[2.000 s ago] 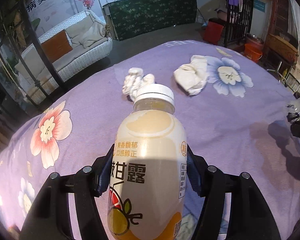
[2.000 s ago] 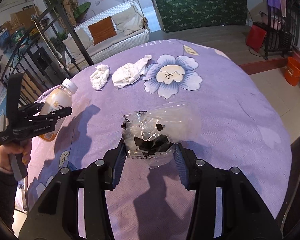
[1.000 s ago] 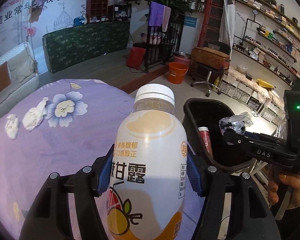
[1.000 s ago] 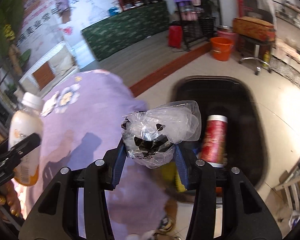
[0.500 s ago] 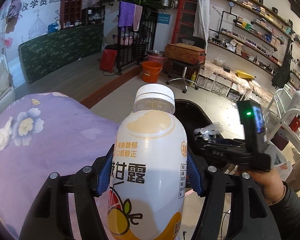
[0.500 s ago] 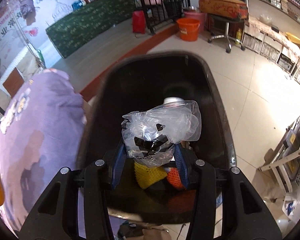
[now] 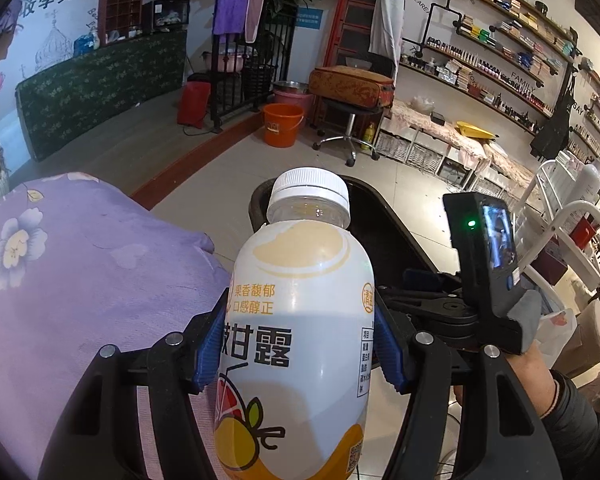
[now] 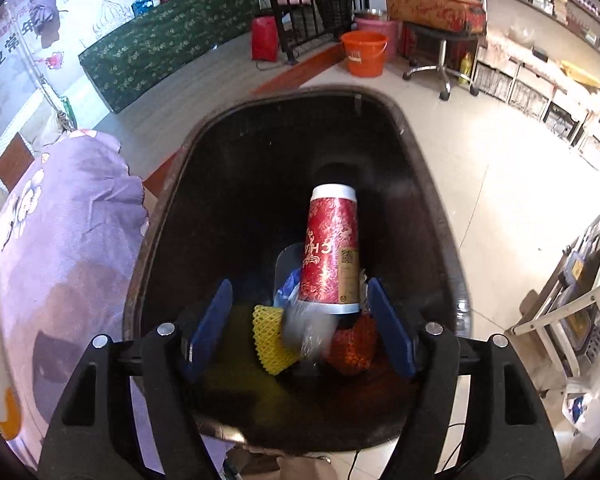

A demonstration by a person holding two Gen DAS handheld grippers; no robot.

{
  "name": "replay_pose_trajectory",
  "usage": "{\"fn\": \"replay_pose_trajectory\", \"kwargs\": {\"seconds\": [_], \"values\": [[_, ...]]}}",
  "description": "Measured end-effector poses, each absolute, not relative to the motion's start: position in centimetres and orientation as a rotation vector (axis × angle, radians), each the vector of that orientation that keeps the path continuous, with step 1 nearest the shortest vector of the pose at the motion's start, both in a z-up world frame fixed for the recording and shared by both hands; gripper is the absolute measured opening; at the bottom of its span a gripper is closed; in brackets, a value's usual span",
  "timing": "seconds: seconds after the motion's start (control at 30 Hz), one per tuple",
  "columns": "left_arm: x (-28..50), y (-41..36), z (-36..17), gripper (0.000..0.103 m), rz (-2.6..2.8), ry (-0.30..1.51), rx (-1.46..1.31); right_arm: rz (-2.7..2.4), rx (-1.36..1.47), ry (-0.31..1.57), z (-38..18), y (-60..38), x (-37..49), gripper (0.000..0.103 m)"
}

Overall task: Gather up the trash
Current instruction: 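Lower the milk-tea bottle into the bin and open the left gripper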

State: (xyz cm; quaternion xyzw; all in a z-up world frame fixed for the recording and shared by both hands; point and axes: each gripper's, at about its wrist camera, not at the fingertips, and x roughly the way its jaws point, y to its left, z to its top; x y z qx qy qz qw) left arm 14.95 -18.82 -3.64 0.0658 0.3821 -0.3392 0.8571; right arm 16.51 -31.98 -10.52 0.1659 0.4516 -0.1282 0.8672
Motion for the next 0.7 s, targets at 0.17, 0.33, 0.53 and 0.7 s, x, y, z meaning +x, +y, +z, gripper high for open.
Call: {"fn": "replay_pose_trajectory", "kwargs": {"seconds": [0.17,0.33,0.53,0.7], "values": [[15.2,-20.0,-4.0,0.062,-0.737,0.831,0.135,-0.288,0.354,0.895,-8.5,-32.9,14.4,0.077],[15.5,-21.6,-4.4,0.062,-0.760,0.850,0.151,-0.323,0.370,0.846,-6.6,-34.0,12.3,0.077],[16.8,-24.2,-5.4,0.062,-0.779,0.893,0.182,-0.365,0.416,0.798,-5.3,-35.8,10.0,0.077],[17.7,-26.7,-7.2,0.062,-0.793,0.962,0.223,-0.382,0.431,0.775,-4.6,-36.5,8.8,0.077]]}}
